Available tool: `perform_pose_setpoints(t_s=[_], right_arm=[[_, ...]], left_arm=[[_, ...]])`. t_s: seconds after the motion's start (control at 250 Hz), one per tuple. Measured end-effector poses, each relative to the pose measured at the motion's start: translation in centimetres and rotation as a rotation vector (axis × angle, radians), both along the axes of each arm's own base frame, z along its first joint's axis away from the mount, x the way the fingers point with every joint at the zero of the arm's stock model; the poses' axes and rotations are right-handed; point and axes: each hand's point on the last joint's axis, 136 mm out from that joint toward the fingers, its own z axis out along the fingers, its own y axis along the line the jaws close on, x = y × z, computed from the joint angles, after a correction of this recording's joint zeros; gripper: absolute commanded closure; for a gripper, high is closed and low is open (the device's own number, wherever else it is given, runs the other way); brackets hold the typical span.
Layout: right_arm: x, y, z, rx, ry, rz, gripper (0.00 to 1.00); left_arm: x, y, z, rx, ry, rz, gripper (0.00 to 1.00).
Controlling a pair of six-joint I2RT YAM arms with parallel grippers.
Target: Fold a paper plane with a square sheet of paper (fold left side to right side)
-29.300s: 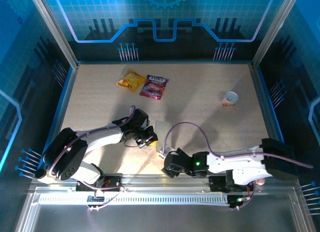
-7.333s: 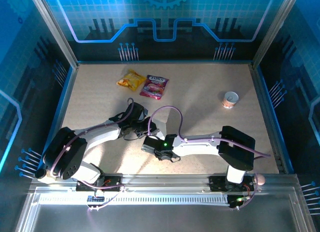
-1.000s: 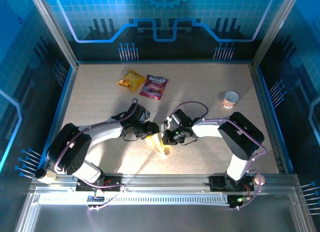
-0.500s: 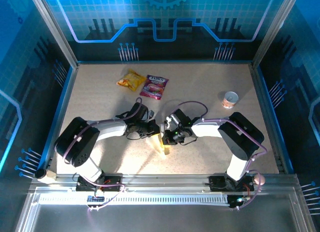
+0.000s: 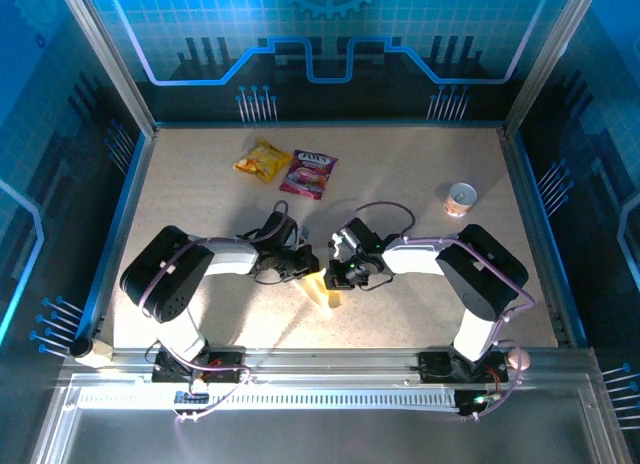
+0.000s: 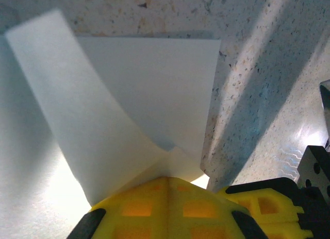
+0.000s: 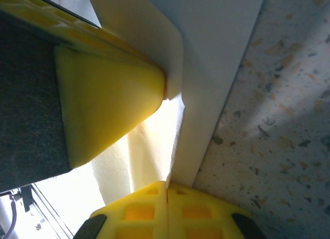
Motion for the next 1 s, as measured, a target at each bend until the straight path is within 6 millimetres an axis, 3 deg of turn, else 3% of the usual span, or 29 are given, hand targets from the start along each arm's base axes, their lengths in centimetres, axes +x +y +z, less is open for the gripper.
perform_pose_setpoints(t_s=[0.352,0.503,0.783,0.843,0.999], right_arm=[[0.1,0.1,0.3,0.005,-0.006,0.000,0.93],[0.1,0.1,0.6,0.008,-0.010,0.000,0.83],[0.8,-0.5,3.6,0.050,-0.035,-0.036,0.73],[0.8,-0.9,4.0,0.044,-0.037,-0.044,0.74],[0.3,-1.2,5.7,0.068,-0.055,-0.036,0.89]], left_arm=[[-0.1,0.0,0.0,-0.011,-0.020,-0.001,1.00],[0.0,0.0,0.0,-0.011,-0.021,0.000,1.00],[-0.1,0.0,0.0,-0.013,-0.024,0.000,1.00],[-0.1,0.0,0.0,-0.013,-0.025,0.000,1.00],[-0.1,0.0,0.0,-0.013,-0.024,0.000,1.00]])
